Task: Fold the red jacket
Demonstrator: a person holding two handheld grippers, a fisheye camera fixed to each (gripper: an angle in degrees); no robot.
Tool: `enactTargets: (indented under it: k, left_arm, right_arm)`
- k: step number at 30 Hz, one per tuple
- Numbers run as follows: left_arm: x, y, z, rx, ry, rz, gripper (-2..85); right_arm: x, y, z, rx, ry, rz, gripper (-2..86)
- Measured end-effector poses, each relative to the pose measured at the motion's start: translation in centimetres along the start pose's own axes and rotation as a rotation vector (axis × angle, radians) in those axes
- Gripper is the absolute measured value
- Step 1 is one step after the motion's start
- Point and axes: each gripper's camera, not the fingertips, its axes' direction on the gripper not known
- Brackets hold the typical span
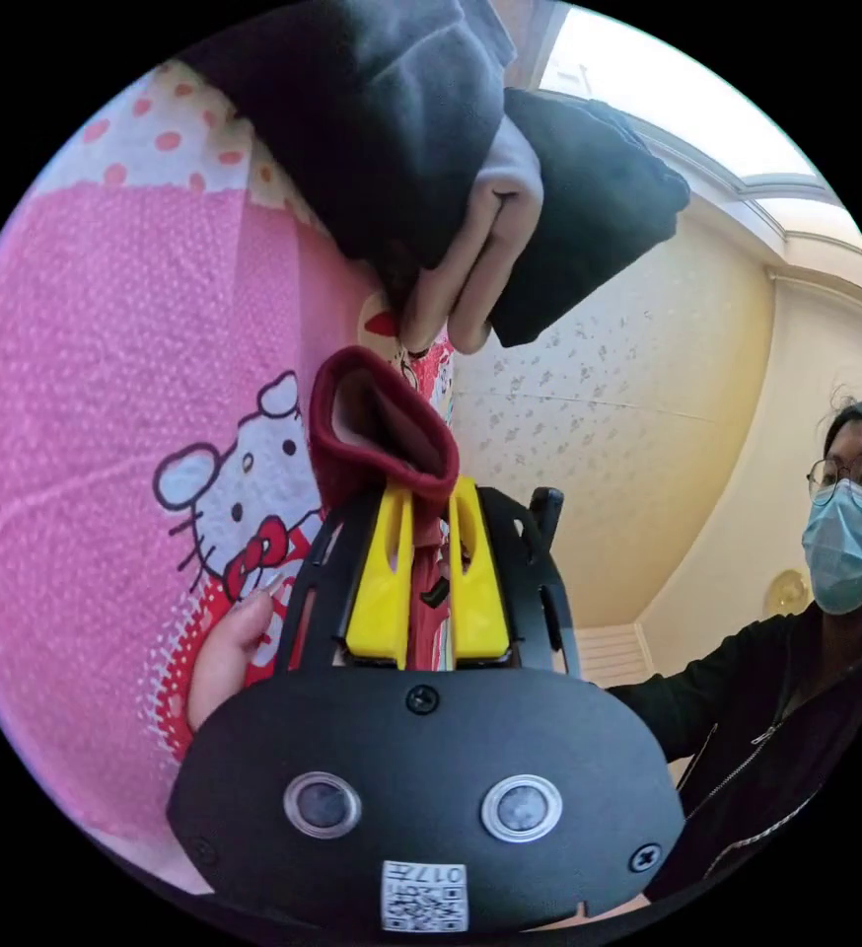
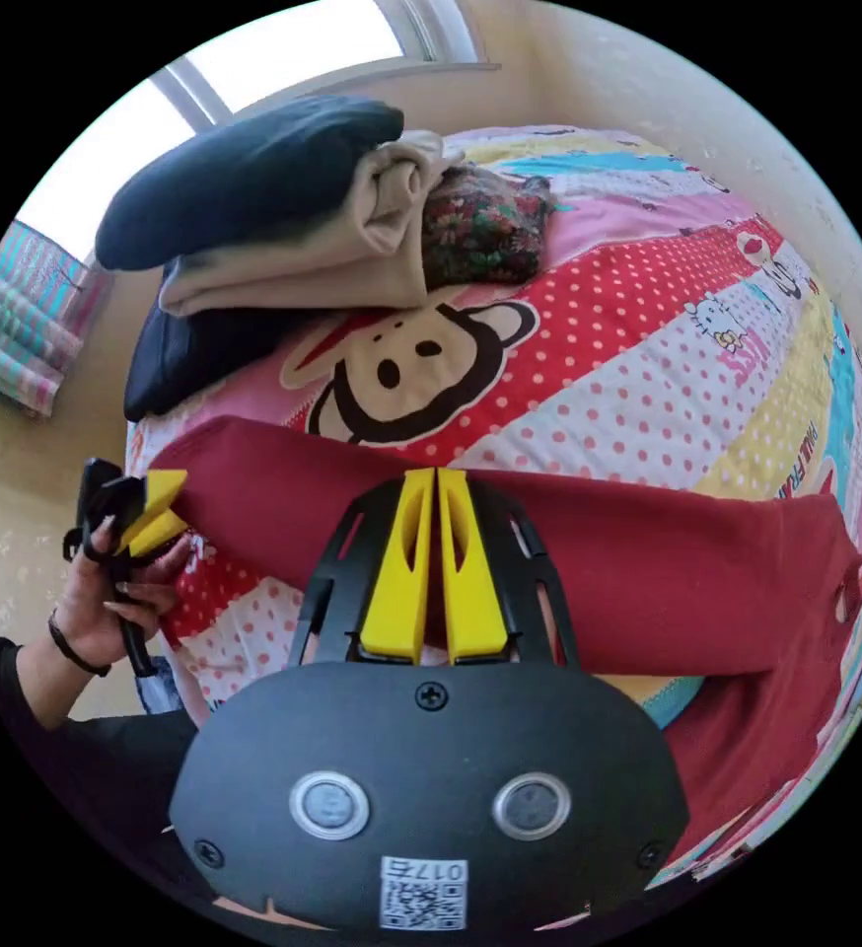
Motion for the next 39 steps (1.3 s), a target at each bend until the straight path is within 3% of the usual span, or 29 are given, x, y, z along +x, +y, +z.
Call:
enactTargets:
  k: [2, 6, 9, 13, 15, 20, 26, 34, 39]
  left_arm:
    - [1.0, -0.8, 0.6, -0.005, -0.007, 0.014, 7.4]
    - [2.8, -1.3, 0.2, 0.006, -0.104, -0.035, 3.9]
    - [6.5, -1.1, 0.6, -0.031, -0.213, 0.089, 3.8]
    - [12.5, -0.2, 1.7, -0.056, -0.331, 0.289, 3.8]
    - [16.4, 0.5, 3.1, -0.077, -0.421, 0.428, 3.8]
    - [22.6, 2.5, 6.8, -0.104, -0.582, 0.631, 3.8]
    - [28.2, 6.4, 10.5, -0.066, -0.774, 0.740, 3.9]
    - [33.9, 10.8, 13.0, -0.052, -0.808, 0.746, 4.1]
    - [40.4, 14.2, 15.7, -0.028, -0.705, 0.793, 8.4]
  right_arm:
    - [-1.8, 0.0, 0.3, 0.001, 0.131, -0.095, 1.5]
    - [-3.5, -2.5, -2.4, -0.023, 0.124, -0.218, 1.8]
    - [-4.3, -5.4, -5.7, -0.090, -0.044, -0.277, 2.5]
    - [-4.7, -7.6, -10.4, -0.124, -0.477, -0.353, 7.1]
    - [-4.6, -8.0, -11.4, -0.174, -0.554, -0.337, 10.0]
    - [-5.8, -8.7, -10.9, -0.374, -0.367, -0.203, 15.4]
    - [-7.7, -6.7, -9.7, -0.450, -0.096, -0.165, 16.0]
    - [-3.2, -2.4, -13.2, -0.370, -0.053, -0.217, 5.0]
    - [4.5, 0.6, -20.4, -0.133, -0.127, -0.243, 4.0]
